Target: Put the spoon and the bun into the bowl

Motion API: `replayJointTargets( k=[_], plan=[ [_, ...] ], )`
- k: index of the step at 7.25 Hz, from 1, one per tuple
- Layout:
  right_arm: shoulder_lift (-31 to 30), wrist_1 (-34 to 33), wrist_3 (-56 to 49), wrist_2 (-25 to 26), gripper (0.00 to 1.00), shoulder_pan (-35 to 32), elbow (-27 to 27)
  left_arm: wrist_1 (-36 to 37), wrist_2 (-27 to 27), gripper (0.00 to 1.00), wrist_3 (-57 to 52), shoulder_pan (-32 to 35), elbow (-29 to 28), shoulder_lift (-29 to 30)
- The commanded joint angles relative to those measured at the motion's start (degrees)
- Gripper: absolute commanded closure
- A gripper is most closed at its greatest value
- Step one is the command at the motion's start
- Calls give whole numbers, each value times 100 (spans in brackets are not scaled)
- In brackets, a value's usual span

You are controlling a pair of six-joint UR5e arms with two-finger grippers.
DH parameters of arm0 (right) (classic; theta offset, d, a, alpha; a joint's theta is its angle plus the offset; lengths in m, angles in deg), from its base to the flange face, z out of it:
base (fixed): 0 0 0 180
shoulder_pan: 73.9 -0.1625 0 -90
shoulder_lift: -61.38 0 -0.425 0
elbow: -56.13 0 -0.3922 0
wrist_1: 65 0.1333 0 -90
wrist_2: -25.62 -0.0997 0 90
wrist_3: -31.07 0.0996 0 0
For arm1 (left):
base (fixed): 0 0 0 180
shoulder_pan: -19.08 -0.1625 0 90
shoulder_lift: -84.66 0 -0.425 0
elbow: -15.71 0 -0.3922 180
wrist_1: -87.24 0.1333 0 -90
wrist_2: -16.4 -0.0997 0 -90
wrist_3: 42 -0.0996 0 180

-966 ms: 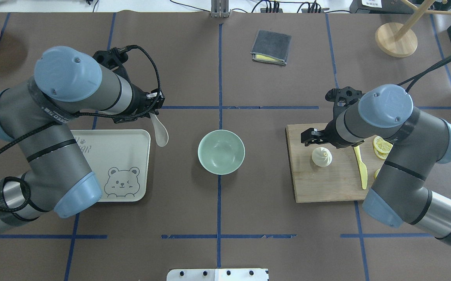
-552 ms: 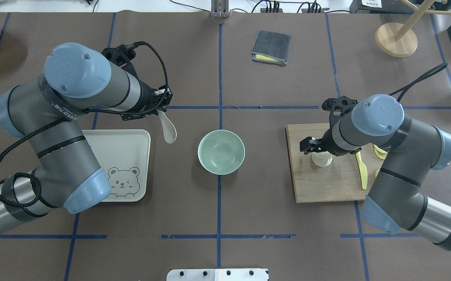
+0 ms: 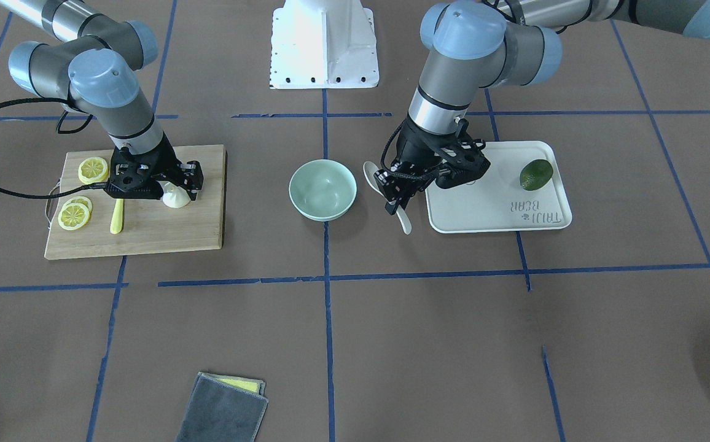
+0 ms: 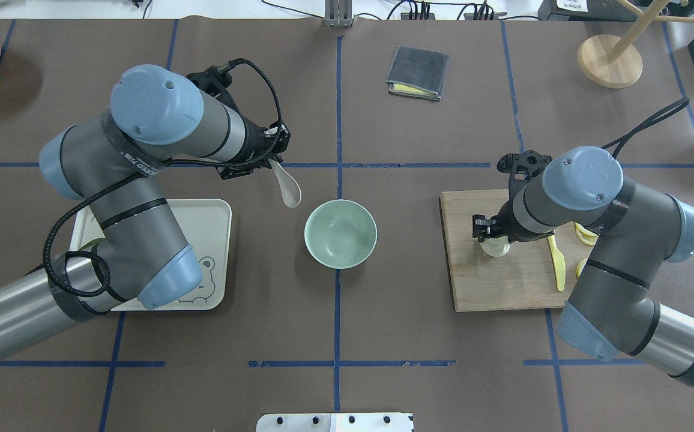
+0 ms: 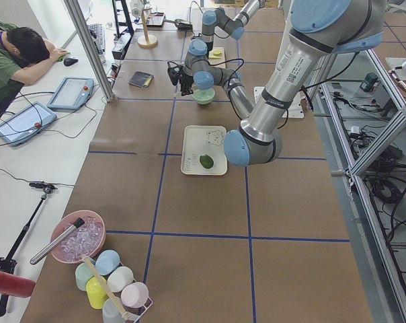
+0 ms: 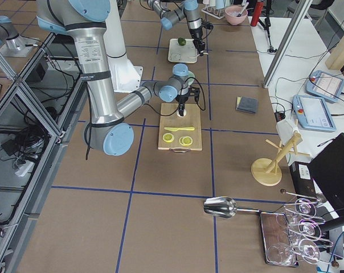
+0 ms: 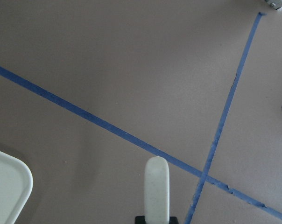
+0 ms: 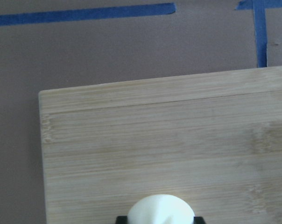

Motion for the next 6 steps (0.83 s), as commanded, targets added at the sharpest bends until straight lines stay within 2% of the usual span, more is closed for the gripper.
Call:
replayJointTargets(
  k=[1,3,6],
  plan=[
    [-12,6,-1,-15,81,-12,43,-142,-9,100,103,-142,-202,148],
    [6,-3,-1,-172,80,-143,192,-360,-35,100,339,-379,-412,288],
    [207,23,-1,-751,79,-670,281,-494,-131,100,463,-853,-572,385]
  ],
)
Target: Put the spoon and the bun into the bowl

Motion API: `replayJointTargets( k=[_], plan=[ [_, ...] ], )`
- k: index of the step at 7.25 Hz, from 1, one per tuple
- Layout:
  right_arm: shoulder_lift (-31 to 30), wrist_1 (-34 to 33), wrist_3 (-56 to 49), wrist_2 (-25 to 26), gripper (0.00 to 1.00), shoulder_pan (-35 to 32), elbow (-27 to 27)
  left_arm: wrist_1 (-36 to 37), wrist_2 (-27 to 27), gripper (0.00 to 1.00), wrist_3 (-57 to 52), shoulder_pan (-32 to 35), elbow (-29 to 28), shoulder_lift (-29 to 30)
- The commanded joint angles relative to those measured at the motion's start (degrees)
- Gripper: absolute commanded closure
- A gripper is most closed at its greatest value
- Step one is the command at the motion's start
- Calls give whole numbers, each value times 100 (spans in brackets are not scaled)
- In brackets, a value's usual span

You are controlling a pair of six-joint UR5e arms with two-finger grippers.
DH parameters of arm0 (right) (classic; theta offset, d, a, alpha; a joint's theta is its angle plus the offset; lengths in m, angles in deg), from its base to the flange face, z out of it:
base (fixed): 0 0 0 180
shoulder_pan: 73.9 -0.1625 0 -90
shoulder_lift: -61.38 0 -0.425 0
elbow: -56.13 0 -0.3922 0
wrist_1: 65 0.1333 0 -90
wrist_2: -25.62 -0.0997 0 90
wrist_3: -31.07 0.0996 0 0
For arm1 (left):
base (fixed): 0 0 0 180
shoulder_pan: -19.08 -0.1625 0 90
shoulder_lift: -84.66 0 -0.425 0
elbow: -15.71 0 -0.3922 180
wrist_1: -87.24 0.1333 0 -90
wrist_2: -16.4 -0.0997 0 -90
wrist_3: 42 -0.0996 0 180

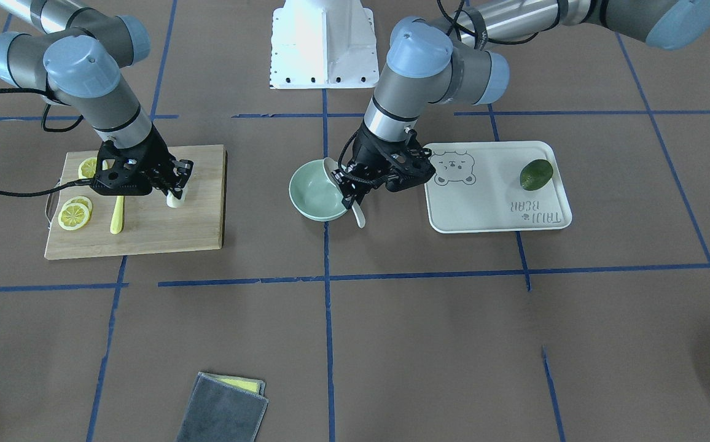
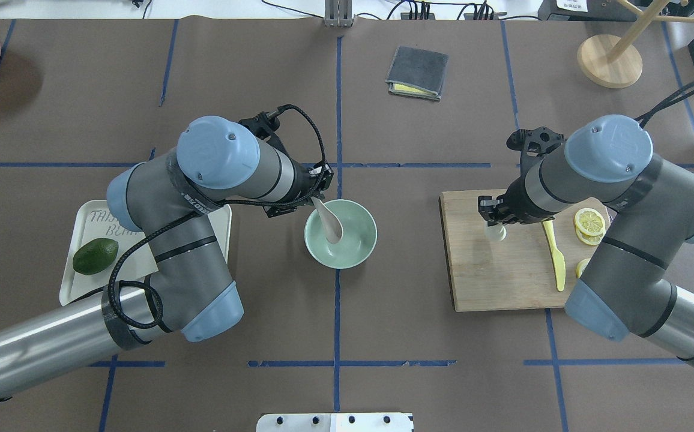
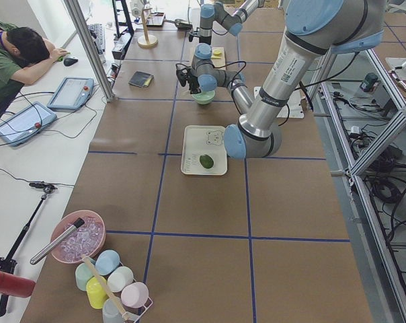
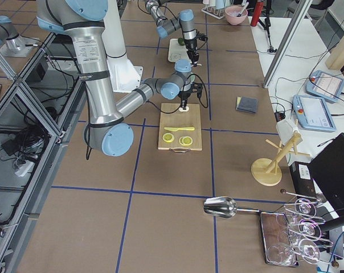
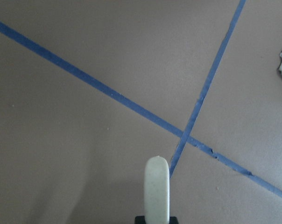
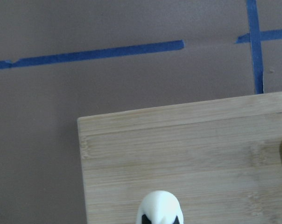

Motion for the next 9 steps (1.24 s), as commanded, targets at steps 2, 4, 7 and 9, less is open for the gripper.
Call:
replayJointTargets(
  k=[2,4,7,9],
  plan=[
    [214,8,4,-252,78,-233,28,-34,-287,100,-26,-286,-146,205],
    [249,16,4,-252,79,-233,37,1,-305,65,-246,-172,-207,188],
    [354,16,21,-252,79,-207,46,106,-252,0,-693,258,-146,136],
    [835,8,571,-191,79,63,-15,1111,19,0,-1769,670,770,-327]
  ],
)
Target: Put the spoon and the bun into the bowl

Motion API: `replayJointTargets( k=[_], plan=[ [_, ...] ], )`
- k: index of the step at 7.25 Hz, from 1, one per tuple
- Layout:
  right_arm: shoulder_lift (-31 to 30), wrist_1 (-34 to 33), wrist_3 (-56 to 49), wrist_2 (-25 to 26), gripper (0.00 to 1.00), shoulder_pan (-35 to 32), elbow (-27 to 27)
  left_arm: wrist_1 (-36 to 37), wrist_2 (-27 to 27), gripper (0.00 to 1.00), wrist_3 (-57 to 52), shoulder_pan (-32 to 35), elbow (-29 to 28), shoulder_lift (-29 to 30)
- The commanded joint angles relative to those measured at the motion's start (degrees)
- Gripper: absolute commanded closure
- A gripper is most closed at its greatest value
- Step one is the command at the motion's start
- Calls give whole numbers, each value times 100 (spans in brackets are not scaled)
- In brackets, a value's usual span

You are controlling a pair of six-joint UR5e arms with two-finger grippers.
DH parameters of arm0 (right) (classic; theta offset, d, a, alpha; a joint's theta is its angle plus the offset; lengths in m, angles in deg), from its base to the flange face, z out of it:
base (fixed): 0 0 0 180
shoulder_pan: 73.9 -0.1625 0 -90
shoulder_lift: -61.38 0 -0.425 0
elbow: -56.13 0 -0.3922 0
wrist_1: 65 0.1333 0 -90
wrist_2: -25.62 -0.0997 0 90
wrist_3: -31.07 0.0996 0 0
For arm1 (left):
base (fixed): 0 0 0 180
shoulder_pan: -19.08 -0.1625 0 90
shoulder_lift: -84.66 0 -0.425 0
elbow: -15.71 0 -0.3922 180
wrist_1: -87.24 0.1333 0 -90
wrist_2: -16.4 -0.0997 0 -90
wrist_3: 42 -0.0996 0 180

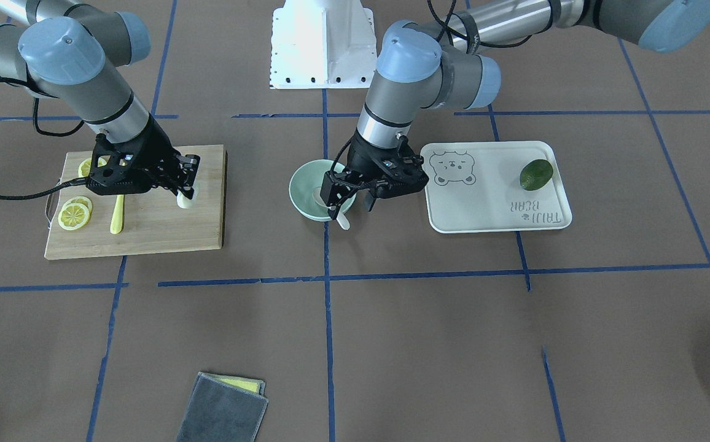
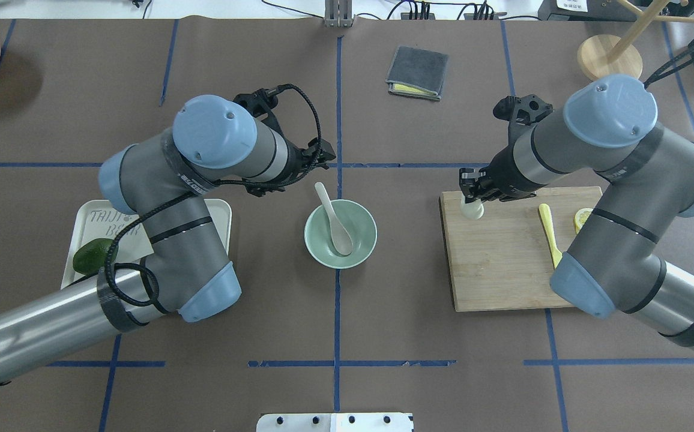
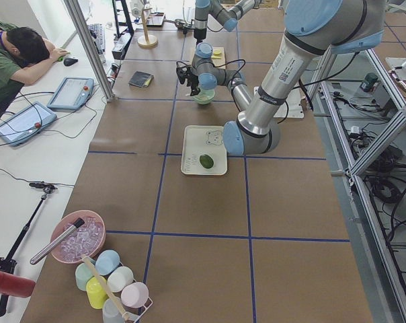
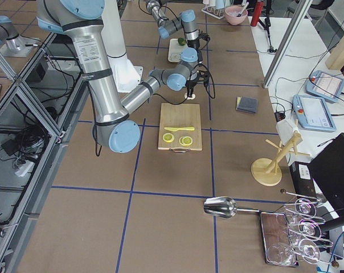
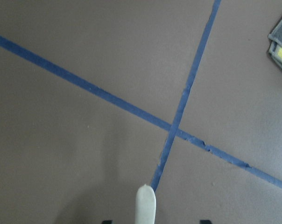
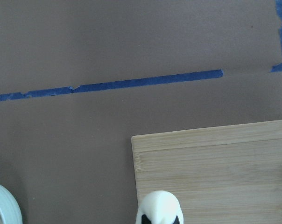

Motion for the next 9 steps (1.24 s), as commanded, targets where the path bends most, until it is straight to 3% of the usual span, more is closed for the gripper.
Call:
replayJointTargets(
  k=[1,4,6,8,9],
  plan=[
    [508,1,663,160,79,423,-52,981,148,0,-1227,428,1061,-614],
    [1299,1,1307,985,79,1161,-577,1046,148,0,-2065,903,1425,-1256],
    [1800,27,1316,1199,77,1338,-1096,1046,148,0,-2925,1279,1723,-1784],
    [1820,45,1316,1366,1,1453,-1142,1046,166,0,-3681,1755,1716,-2005],
    [1829,45,1316,1366,0,1453,-1142,1046,244,0,-4015,1930,1716,-2171]
  ],
)
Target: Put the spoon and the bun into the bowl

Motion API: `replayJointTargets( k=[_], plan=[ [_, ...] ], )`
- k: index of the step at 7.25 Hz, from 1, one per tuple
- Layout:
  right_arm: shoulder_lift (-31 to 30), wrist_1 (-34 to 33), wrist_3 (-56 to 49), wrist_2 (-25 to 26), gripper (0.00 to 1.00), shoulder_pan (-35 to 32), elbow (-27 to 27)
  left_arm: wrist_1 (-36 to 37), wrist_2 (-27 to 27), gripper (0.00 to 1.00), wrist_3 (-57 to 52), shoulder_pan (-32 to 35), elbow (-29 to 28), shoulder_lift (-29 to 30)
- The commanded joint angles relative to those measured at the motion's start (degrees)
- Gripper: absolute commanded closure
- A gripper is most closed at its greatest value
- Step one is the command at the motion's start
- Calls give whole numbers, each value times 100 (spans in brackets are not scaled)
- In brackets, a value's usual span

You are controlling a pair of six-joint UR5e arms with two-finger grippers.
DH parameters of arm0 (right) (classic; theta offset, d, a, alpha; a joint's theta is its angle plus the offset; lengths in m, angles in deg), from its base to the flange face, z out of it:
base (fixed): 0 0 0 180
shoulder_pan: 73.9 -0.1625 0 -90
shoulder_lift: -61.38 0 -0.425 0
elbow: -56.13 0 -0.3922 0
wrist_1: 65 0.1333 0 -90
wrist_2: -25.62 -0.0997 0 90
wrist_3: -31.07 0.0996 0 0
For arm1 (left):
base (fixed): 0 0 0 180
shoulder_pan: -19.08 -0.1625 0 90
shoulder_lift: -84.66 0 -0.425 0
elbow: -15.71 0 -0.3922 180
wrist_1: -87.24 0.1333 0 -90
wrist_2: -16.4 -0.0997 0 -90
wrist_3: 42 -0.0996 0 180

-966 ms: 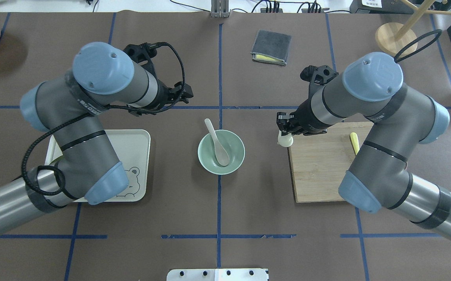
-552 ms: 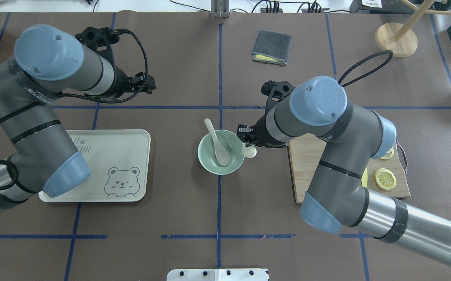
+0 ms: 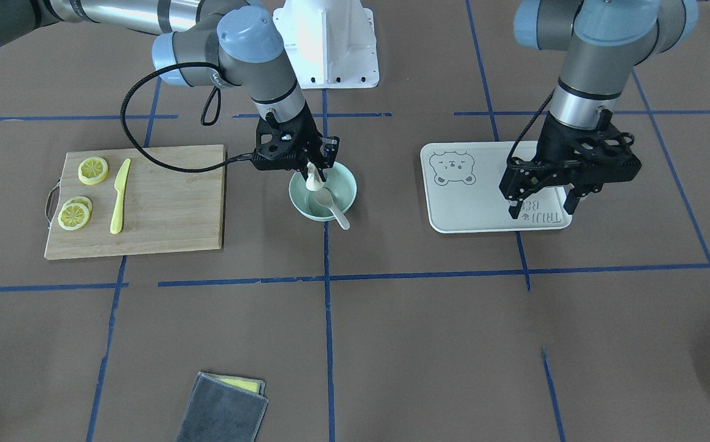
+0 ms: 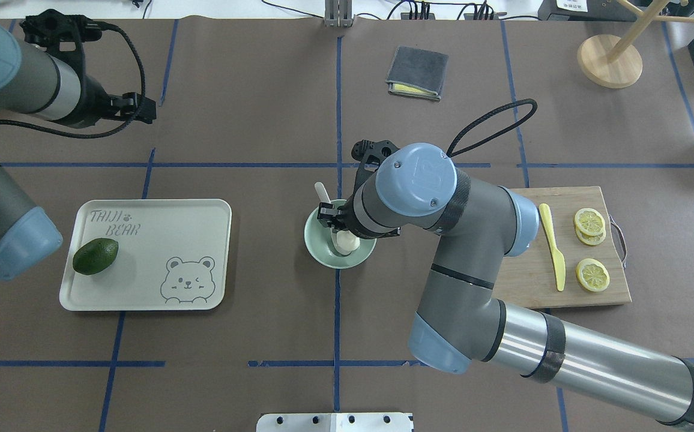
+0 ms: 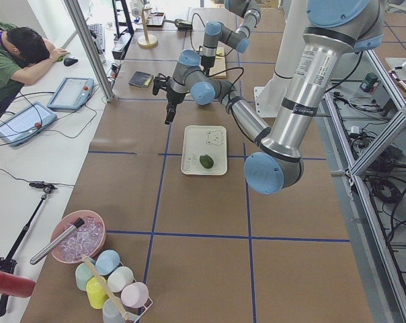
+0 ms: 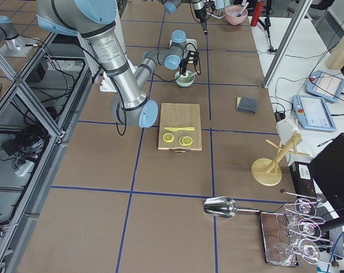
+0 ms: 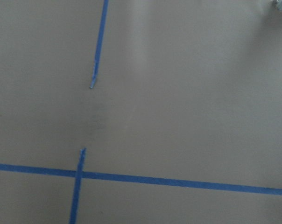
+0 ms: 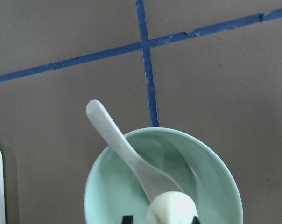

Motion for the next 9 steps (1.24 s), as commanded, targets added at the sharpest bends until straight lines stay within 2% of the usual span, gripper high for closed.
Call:
replayJointTargets(
  k=[1,3,6,7,8,9],
  plan=[
    [22,5,3,37,0,20,17,-8,341,0,-861,526,4,-338],
    [66,5,3,28,0,20,17,-35,720,0,-1897,1202,-65,-672],
    [5,-57,-32,-16,0,-49,122,-70,948,0,-3101,1932,-223,-1128],
    [-135,-222,-119,-268,0,-320,288,-53,1516,0,-3741,2344,-520,-1183],
    [-389,-520,-355,-619,0,-662,629,-26,1843,0,-4383,2635,-775,-1305],
    [-661,-819,-792,-901,0,-1013,954,-17,1881,0,-4737,2830,-804,-1498]
  ],
)
